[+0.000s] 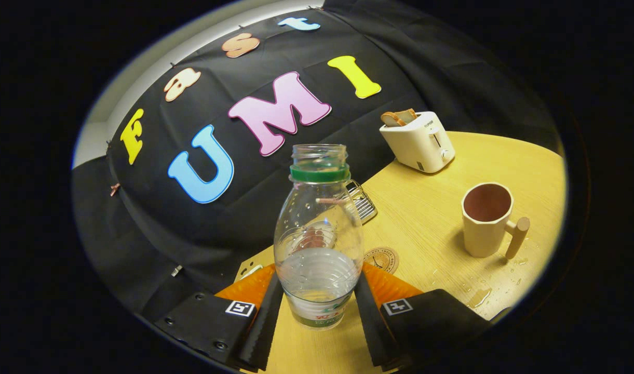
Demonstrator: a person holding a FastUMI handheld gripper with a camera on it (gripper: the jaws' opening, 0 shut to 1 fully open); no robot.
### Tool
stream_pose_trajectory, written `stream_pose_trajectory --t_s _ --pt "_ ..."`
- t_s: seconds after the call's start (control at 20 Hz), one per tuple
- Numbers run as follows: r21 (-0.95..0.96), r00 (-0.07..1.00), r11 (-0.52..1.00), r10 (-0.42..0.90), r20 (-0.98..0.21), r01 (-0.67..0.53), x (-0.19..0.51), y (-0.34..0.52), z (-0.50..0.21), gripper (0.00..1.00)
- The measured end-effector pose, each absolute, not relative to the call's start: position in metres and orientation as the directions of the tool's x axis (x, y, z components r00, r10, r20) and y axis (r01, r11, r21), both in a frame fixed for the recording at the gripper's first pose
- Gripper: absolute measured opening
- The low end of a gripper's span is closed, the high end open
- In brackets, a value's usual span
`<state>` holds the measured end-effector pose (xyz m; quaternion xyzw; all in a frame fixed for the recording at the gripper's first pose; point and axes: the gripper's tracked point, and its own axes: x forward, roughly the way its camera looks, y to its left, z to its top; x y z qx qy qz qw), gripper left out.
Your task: Take the bottle from table, then pour the juice into the cup, finally place the bottle on the coaster
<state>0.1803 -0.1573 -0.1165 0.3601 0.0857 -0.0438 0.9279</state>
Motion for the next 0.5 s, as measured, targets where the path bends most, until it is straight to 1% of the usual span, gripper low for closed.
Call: stream_pose_trajectory --t_s 0.3,0.5 --pt "0.794 0.985 0.584 -0.053 -0.167 0.166 0.172 -0.202 -0.122 0.74" --pt "0.866 0.981 0.460 -0.071 -0.182 0.194 0.172 -0.225 -0.135 0.74"
